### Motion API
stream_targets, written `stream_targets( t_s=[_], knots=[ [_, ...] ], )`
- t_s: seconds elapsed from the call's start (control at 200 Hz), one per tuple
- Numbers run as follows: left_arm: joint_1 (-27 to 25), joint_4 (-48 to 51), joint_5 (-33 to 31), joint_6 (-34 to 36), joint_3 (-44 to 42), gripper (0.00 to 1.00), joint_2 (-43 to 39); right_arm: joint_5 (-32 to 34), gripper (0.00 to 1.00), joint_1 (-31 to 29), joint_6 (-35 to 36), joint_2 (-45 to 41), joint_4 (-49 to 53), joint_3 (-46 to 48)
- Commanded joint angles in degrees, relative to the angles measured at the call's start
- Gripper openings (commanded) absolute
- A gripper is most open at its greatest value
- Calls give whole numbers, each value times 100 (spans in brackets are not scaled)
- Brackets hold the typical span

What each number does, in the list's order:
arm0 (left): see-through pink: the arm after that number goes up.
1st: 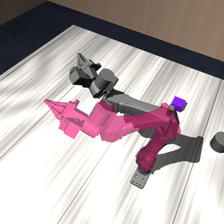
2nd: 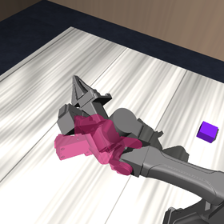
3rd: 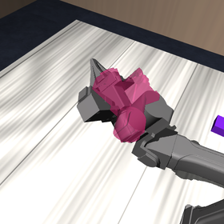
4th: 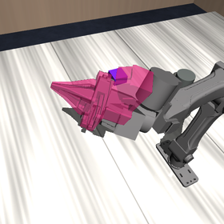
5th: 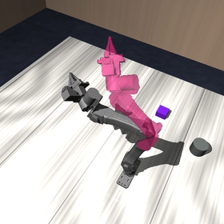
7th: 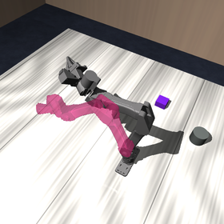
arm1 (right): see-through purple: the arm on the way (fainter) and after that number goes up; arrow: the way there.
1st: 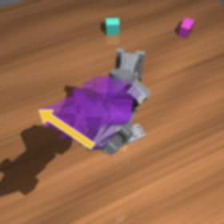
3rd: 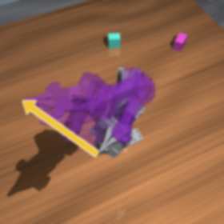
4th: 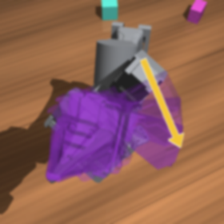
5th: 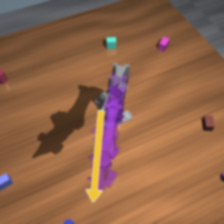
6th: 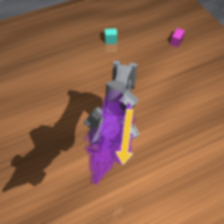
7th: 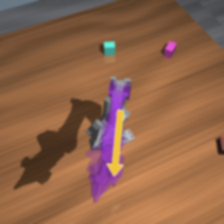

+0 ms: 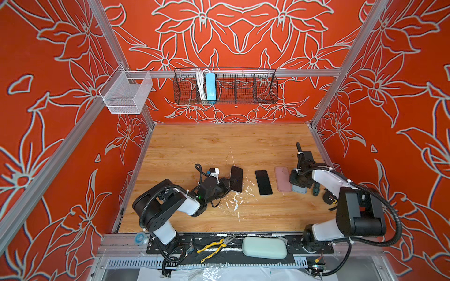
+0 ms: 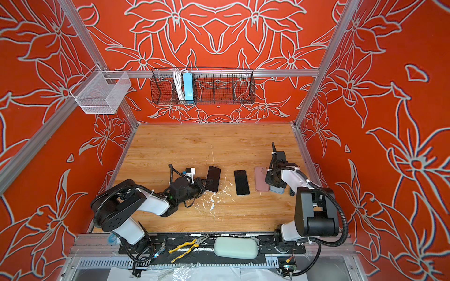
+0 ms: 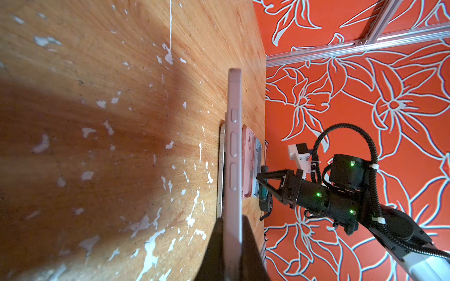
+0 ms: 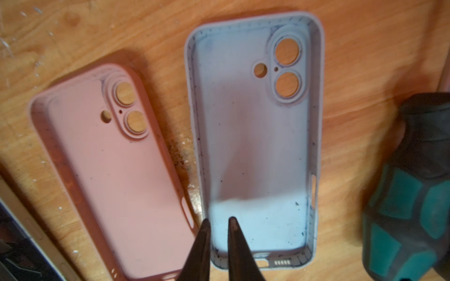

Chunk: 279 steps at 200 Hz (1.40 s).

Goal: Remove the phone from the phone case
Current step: 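Lower the silver phone with the left gripper onto the table beside the black phone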

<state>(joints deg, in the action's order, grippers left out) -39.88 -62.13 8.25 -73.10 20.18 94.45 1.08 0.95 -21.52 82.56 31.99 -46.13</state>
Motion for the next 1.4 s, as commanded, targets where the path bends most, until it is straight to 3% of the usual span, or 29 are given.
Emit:
stream_targets(
  t_s=[0.0, 0.265, 0.631, 0.971, 1.391],
  knots=[
    [-46, -672, 58, -101, 126, 0, 155, -133, 22, -53, -72, -384, 67, 50],
    [-162, -1396, 59, -412, 312, 0, 888, -513, 25, -53, -115, -723, 21, 84],
    [-490, -1054, -222, -497, 616, 0, 1116, -711, 25, -47, -151, -808, -148, 226],
    [-618, -1069, -411, -609, 643, 6, 1390, -735, 25, -50, -165, -961, -175, 267],
    [-653, -941, -570, -748, 469, 26, 1393, -824, 25, -50, -203, -1129, -194, 350]
  ],
)
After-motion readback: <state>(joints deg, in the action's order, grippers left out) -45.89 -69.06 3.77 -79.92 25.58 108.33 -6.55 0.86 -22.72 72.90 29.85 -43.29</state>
